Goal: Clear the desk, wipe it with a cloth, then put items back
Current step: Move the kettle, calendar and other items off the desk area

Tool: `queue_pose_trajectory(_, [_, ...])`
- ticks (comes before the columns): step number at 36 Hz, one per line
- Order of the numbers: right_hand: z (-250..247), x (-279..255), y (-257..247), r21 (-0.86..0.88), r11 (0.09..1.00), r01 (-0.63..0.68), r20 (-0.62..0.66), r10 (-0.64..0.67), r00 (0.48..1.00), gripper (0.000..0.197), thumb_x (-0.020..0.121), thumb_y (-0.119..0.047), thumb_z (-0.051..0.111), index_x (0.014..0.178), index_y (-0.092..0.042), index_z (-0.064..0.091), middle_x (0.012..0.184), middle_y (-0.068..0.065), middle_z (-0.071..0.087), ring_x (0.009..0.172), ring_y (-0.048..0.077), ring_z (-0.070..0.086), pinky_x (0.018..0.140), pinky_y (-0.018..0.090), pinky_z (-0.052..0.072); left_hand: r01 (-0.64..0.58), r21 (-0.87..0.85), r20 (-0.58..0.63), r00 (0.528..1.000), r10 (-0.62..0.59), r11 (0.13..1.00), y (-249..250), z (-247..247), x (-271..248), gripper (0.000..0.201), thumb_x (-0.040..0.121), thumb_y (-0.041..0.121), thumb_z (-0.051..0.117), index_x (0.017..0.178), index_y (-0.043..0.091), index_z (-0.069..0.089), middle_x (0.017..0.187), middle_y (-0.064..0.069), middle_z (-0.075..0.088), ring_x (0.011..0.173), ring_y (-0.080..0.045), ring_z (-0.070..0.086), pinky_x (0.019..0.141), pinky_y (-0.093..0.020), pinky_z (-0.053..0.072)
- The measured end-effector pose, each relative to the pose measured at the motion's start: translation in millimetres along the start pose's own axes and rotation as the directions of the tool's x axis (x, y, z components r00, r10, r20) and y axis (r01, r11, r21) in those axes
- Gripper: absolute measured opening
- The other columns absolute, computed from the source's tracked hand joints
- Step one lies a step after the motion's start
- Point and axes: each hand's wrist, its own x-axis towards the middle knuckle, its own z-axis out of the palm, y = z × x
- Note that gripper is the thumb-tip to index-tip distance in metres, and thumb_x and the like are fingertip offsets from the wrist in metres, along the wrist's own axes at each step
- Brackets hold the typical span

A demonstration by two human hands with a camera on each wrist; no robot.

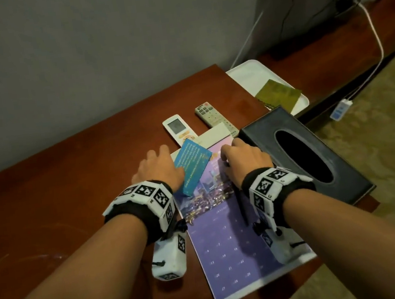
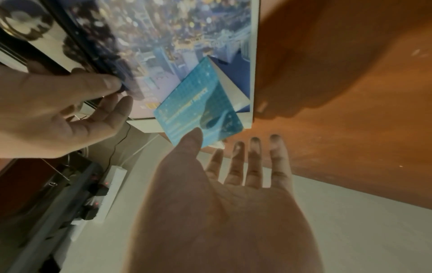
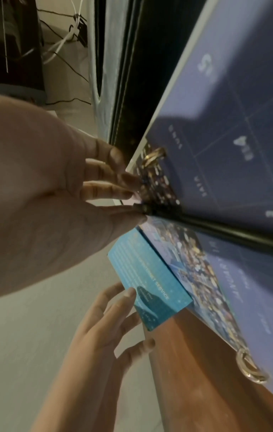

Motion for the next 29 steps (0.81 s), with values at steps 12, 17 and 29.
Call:
queue_pose_trajectory(12, [0.5, 5.3, -26.9, -0.069, 0.996, 0.058, 0.010, -0.058, 0.998, 0.028, 0.093, -0.025, 0.054, 0.121, -0.019, 0.054, 0.120, 0.007, 0.047, 0.105, 0.031, 0.056, 0.071, 0.036, 0.043, 0.091, -0.043, -0.065, 0.993, -0.094, 0.995, -36.8, -16.9, -17.7, 0.047, 0.091, 0.042, 0.054, 0.132, 0.023, 0.040, 0.131, -0.006, 0.046, 0.115, -0.032, 0.051, 0.085, -0.042, 0.043])
queue_pose_trajectory(17, [6.4, 5.5, -43.8, -0.077, 0.993, 0.085, 0.001, -0.085, 0.996, 0.024, 0.091, -0.023, 0.056, 0.114, -0.019, 0.056, 0.112, 0.006, 0.047, 0.100, 0.031, 0.057, 0.074, 0.040, 0.050, 0.138, -0.043, -0.085, 0.986, -0.141, 0.989, -57.6, -20.4, -25.7, 0.049, 0.093, 0.043, 0.054, 0.135, 0.023, 0.038, 0.133, -0.006, 0.045, 0.114, -0.030, 0.052, 0.079, -0.038, 0.041])
queue_pose_trajectory(29, [24.5, -11.3, -71.8, -0.155, 0.930, 0.335, 0.195, -0.303, 0.933, 0.027, 0.092, -0.030, 0.057, 0.118, -0.025, 0.051, 0.113, 0.006, 0.059, 0.099, 0.031, 0.061, 0.073, 0.037, 0.047, 0.182, -0.013, -0.064, 0.981, -0.183, 0.983, -83.8, -20.1, -40.0, 0.048, 0.094, 0.041, 0.052, 0.136, 0.023, 0.037, 0.131, -0.005, 0.046, 0.110, -0.029, 0.053, 0.072, -0.036, 0.039])
